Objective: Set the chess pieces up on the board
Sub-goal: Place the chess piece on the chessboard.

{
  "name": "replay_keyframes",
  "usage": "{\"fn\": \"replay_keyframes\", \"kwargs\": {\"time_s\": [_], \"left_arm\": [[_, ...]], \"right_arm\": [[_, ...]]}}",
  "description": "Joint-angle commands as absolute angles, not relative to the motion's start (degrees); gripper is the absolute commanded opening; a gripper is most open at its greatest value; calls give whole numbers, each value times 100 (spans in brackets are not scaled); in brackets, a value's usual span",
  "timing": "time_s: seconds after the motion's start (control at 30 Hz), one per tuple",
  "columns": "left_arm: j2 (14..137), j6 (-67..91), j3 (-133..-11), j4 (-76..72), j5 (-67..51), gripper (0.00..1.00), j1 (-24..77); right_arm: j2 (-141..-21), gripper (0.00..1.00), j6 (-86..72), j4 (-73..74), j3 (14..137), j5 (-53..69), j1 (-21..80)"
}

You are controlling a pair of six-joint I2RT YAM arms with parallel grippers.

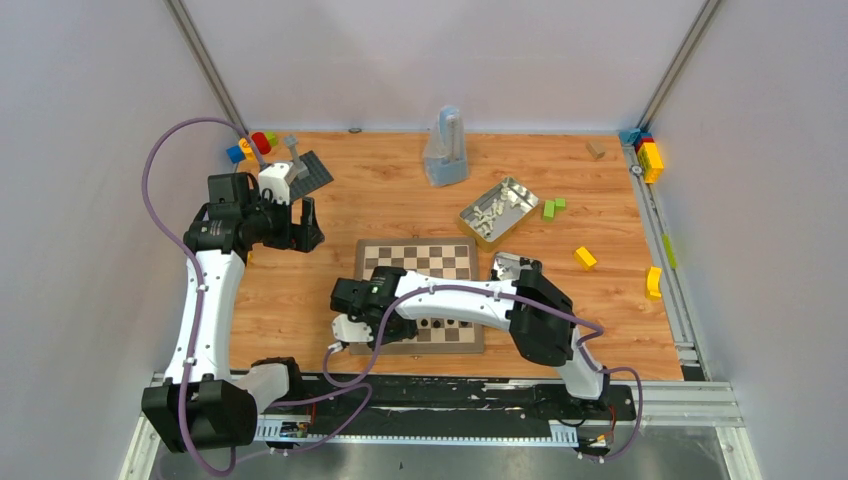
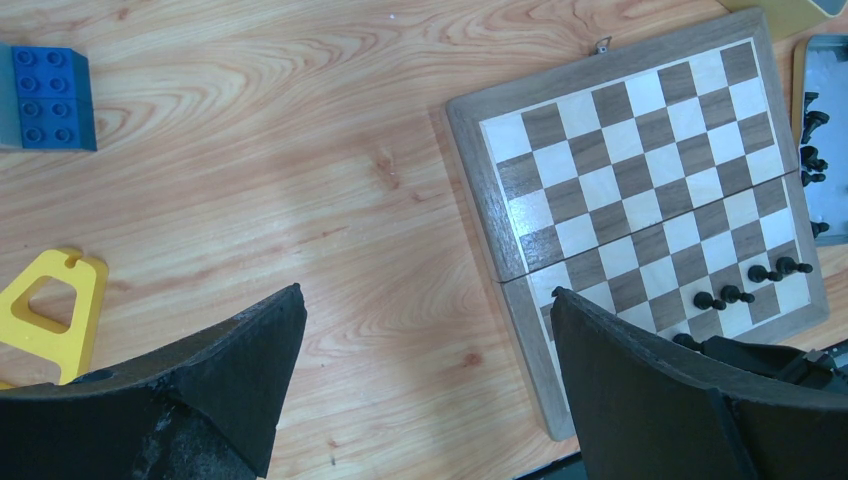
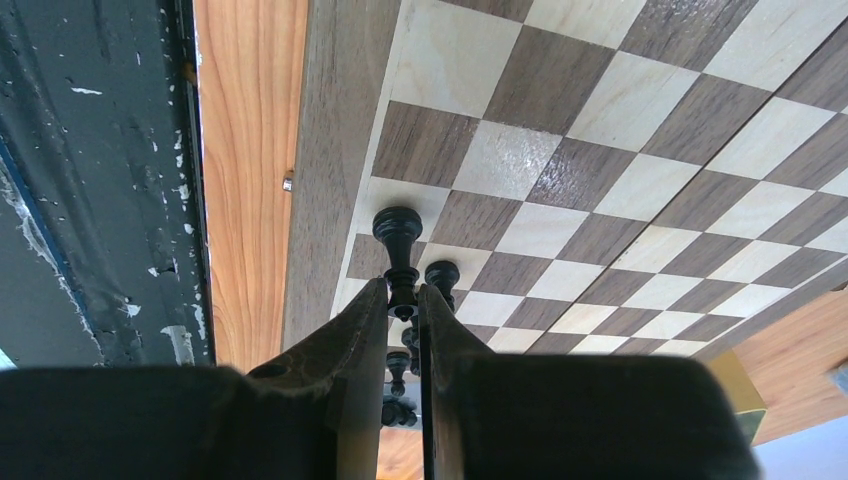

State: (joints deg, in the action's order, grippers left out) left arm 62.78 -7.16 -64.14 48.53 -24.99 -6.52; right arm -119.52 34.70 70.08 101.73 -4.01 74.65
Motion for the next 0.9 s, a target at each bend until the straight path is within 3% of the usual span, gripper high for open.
{"fn": "replay_keyframes", "kwargs": {"time_s": [0.0,0.33,0.87], "left_arm": [[6169,-725,-6428,4703,-2605,100,-725],[6159,-732,-6407,4687,-2611,100,-742],[6187,-735,-6430,4705,-2638,100,-747]], "right_arm": [[-12035,8,3559,7029,10449,-466,7523],[-12081,14,3560,7019,10455,-442,7557],[-12008,35,3464,6976,10486,-512,7563]]}}
